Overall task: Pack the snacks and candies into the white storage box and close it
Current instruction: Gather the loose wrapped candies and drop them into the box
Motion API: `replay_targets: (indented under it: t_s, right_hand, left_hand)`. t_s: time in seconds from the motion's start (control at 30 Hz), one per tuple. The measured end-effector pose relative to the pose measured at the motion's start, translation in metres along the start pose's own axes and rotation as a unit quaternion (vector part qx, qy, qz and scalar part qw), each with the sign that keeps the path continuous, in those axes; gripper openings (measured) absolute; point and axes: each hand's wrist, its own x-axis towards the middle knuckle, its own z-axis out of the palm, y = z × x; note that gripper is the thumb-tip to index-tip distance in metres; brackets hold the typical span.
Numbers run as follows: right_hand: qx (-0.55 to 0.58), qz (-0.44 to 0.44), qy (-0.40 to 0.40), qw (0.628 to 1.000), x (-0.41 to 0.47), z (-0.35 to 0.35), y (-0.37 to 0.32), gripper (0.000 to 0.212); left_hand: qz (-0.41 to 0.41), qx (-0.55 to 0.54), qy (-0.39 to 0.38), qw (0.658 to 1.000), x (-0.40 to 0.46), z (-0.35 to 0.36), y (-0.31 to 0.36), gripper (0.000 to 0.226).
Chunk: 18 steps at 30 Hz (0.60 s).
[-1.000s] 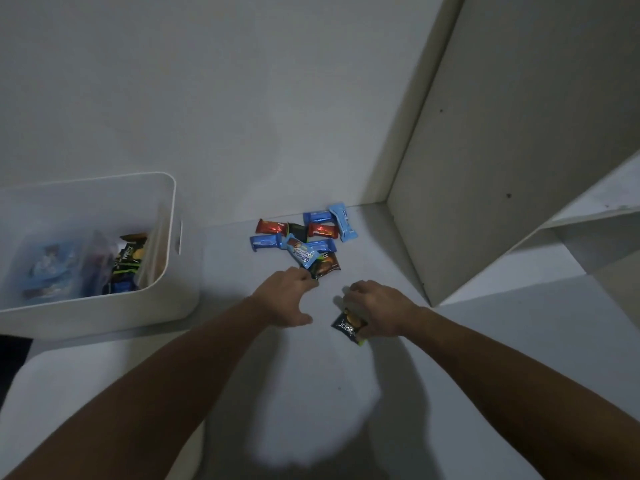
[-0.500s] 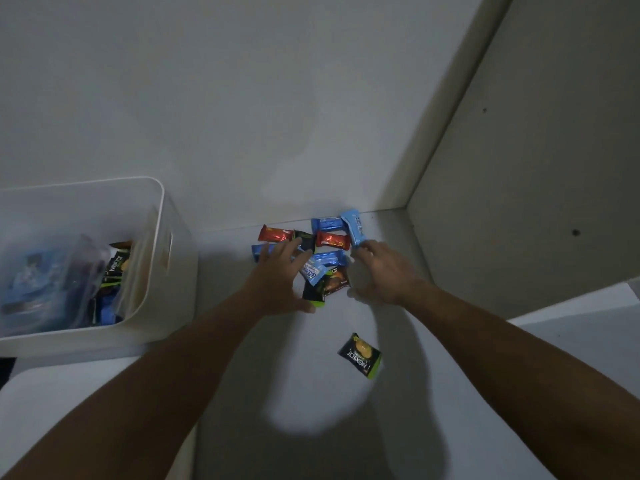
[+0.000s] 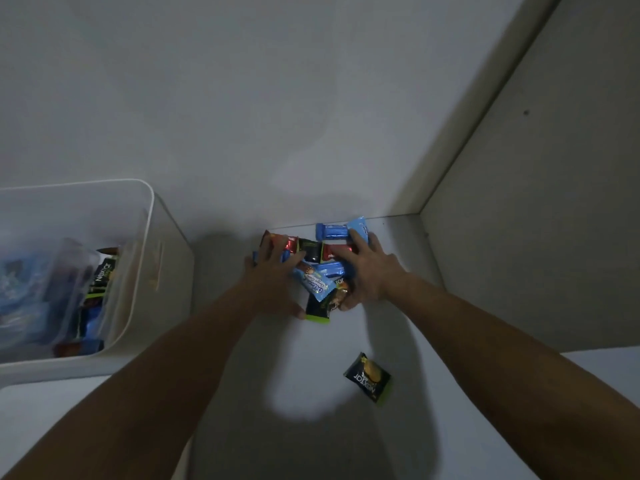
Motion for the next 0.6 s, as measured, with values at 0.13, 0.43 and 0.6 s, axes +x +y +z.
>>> replay_targets:
  t_s: [0.13,0.43,0.6]
  right_hand:
    - [0.003,-0.029,0.056,0.998,-0.007,0.002,-0.001,0.086]
    - [-0.001,-0.056,0.086,0.995,-0.032,0.009,-0.005,0.055]
    - [0.044,-0.047,0.108,0.992,-0.054,0.012,-0.002,0.050]
  left_hand:
    - [0.032,0.000,0.075,0.997,-0.003,0.005,0.007,0.111]
    - [0.077,-0.069,0.153,0.983,-0.019,0.021,0.024,0.045]
    - [0.123,-0.051,0.192,0.972,-0.036,0.032,0.029,0.027]
